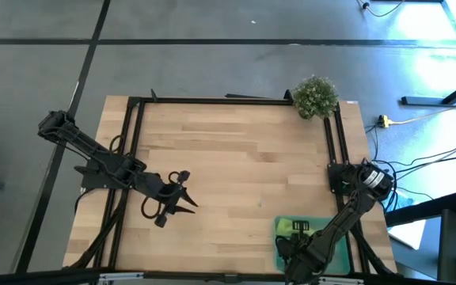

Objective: Roll microfiber towels into tight, uniform cylinder then place into a basket
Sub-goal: Put the blue rolled microfiber cloth into the green bin

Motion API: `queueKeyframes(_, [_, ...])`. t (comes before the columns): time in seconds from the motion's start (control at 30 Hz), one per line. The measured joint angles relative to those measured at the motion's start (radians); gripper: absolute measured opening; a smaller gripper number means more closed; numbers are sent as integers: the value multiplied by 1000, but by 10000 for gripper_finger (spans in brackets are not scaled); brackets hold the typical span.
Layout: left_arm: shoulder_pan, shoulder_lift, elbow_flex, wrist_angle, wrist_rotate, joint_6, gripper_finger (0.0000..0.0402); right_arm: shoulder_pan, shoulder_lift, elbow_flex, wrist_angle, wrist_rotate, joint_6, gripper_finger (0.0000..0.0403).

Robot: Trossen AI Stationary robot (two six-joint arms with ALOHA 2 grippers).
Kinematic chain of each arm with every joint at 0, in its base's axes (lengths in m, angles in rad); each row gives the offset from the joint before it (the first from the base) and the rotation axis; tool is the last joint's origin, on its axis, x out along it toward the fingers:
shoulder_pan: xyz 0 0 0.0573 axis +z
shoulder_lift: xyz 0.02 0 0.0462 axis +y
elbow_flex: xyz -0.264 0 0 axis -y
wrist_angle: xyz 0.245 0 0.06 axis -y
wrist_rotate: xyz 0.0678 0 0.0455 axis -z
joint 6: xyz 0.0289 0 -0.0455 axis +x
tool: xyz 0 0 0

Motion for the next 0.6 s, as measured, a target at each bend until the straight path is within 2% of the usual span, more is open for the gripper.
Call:
queueKeyframes(0.2, [0, 0, 0, 0, 0, -1, 88, -3, 0, 0, -1, -7, -20, 201])
queueKeyframes(0.3, [0, 0, 0, 0, 0, -1, 88, -9, -1, 3, -7, -60, 1, 225])
queueKeyframes(0.4, [0, 0, 0, 0, 0, -1, 88, -17, -1, 28, -32, -71, 31, 237])
queueKeyframes(0.6, [0, 0, 0, 0, 0, -1, 88, -18, -1, 107, -130, -46, -20, 240])
